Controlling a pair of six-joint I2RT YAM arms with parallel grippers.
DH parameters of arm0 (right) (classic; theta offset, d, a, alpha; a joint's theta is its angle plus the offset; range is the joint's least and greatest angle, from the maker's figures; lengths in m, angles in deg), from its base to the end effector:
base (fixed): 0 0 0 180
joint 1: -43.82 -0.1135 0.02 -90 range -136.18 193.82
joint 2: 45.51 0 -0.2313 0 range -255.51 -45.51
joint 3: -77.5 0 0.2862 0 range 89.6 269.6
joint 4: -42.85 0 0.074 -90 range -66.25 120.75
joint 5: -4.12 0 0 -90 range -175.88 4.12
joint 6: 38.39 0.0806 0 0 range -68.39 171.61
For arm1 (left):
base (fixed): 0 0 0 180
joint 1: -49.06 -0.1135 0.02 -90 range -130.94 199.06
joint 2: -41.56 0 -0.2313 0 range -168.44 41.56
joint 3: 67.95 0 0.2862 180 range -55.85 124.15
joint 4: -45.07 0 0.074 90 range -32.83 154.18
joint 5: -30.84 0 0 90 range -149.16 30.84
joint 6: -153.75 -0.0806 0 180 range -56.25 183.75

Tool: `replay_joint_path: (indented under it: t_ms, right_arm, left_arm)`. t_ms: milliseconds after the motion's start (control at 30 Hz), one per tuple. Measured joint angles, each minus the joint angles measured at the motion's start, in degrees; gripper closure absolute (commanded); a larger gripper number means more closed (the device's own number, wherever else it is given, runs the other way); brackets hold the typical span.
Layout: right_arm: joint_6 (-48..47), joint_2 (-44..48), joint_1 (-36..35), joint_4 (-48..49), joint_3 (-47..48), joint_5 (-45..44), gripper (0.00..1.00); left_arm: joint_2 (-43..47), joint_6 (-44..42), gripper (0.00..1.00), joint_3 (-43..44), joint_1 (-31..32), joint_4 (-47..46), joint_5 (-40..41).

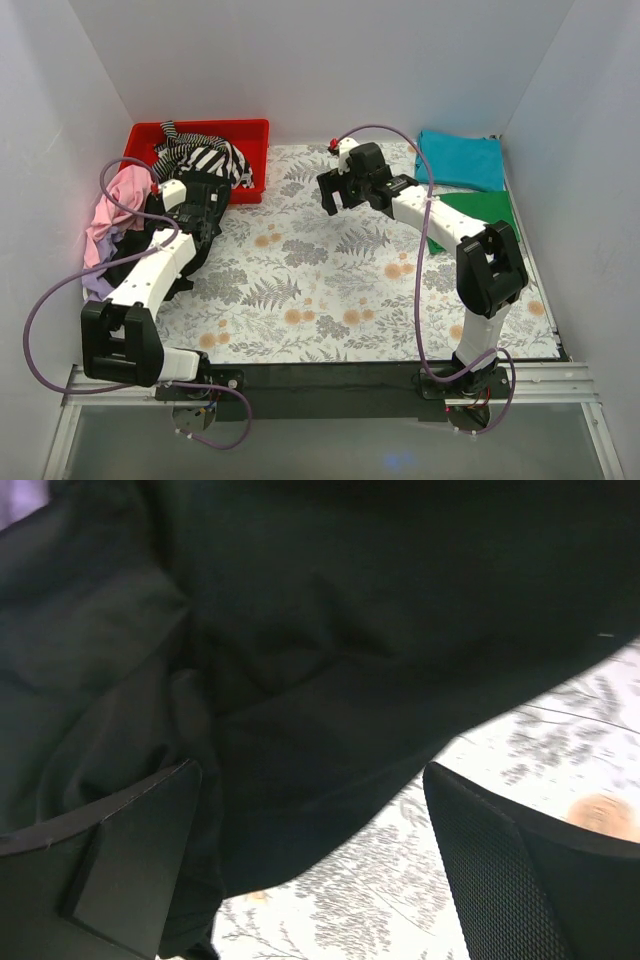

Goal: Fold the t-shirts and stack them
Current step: Grab the tshirt from the pile

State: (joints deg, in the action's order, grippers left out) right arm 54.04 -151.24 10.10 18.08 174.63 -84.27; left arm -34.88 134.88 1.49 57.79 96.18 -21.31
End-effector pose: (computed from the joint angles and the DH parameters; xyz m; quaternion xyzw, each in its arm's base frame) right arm 0.4103 0.2765 0.2083 -0.2438 0.8459 0.1589 0.4470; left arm 0.3263 -0.0001 0.1866 -0.5474 0.7318 0.0723 0.3994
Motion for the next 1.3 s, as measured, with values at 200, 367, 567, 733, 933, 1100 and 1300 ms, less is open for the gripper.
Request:
replay_joint_path:
  t_ms: [200, 367, 567, 733, 933, 1100, 1300]
  right_arm:
    - [0.5, 0.0, 0.0, 0.7, -0.5, 2.0, 0.02]
    - [0.8, 0.0, 0.2, 0.8, -0.5, 3.3, 0.02]
    - [1.4, -0.1, 0.3, 0.8, -0.5, 4.6, 0.02]
    - [1.7, -0.1, 0.6, 0.8, -0.6, 5.0, 0.02]
    - [1.9, -0.2, 1.1, 1.3, -2.4, 5.3, 0.01]
    - [1.9, -0.2, 1.4, 1.7, -2.4, 6.2, 0.02]
    - [2.3, -0.5, 1.4, 2.2, -2.4, 7.6, 0.02]
  left_arm:
    - [-1.1, 2.8, 0.07, 0.9, 0.0, 4.6, 5.8]
    - [1.3, 2.1, 0.10, 0.6, 0.0, 4.0, 8.5]
    - [0.5, 0.7, 0.28, 0.5, 0.0, 1.5, 8.8]
    - [-7.5, 1.3, 0.47, 0.8, 0.0, 2.0, 8.2]
    - [-1.7, -2.1, 1.00, 1.5, -0.4, -0.9, 8.7]
    - [-1.0, -4.3, 1.00, 4.3, -0.7, -3.6, 6.7]
    - [-0.5, -9.2, 0.26, 6.8, -0.7, -8.2, 0.2]
